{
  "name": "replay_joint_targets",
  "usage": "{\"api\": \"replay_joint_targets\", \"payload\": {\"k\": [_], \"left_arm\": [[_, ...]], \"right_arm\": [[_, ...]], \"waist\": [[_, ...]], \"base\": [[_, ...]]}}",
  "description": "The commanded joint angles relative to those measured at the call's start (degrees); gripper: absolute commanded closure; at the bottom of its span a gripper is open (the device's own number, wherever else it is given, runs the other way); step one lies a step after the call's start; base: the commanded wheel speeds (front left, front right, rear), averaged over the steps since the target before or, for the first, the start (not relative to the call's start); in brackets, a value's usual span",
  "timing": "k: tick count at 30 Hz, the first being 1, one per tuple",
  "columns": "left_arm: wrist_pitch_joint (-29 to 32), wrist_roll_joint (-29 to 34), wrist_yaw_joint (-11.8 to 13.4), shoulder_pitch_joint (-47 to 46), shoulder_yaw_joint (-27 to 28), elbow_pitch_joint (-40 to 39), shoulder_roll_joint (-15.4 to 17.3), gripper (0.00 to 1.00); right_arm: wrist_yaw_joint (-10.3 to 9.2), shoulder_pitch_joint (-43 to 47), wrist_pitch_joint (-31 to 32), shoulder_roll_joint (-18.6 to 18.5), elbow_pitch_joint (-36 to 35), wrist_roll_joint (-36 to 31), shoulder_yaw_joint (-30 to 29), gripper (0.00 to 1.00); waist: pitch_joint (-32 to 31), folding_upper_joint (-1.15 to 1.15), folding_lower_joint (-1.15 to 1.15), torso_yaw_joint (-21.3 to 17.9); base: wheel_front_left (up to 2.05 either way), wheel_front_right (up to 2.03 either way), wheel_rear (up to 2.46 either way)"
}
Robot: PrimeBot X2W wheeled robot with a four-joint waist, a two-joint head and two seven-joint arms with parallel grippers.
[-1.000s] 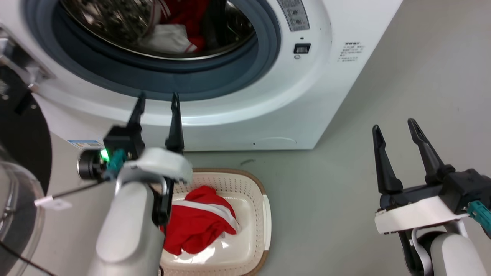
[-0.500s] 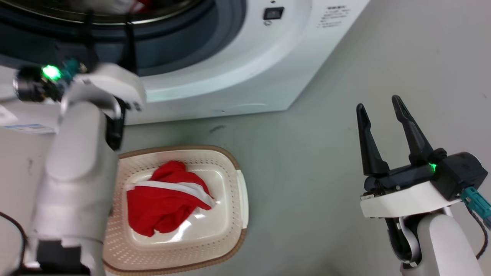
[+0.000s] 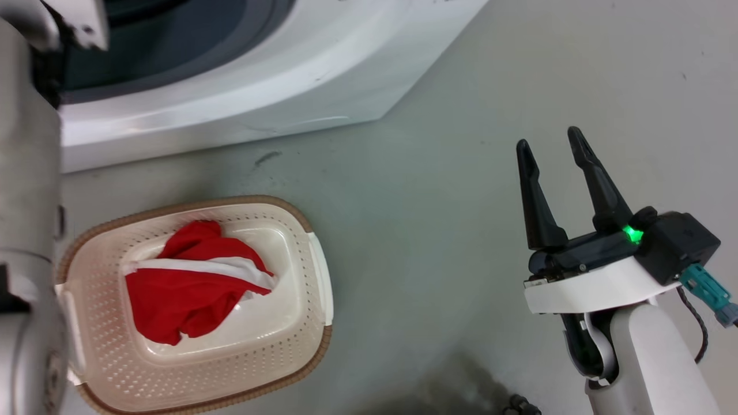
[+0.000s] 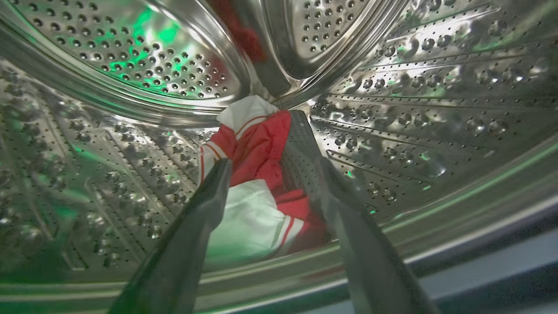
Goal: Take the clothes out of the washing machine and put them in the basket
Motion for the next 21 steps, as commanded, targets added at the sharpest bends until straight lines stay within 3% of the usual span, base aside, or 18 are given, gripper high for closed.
{"api": "replay_joint_targets", "payload": {"k": [1, 21], "left_arm": [[2.2, 0.7, -0.7, -3.1, -0.8, 1.4, 1.0, 0.00], [28.2, 4.4, -2.7, -20.4, -6.2, 10.8, 10.5, 0.00]], "right_arm": [[-0.02, -1.2, -0.3, 0.1, 0.2, 0.8, 0.7, 0.00], [-0.03, -2.8, -0.3, 0.1, -1.5, 6.1, 5.7, 0.00]], "waist": [[2.0, 0.00, -0.01, -1.6], [9.3, 0.00, -0.01, -8.8]], "base": [[0.00, 0.00, 0.00], [0.00, 0.00, 0.00]]}}
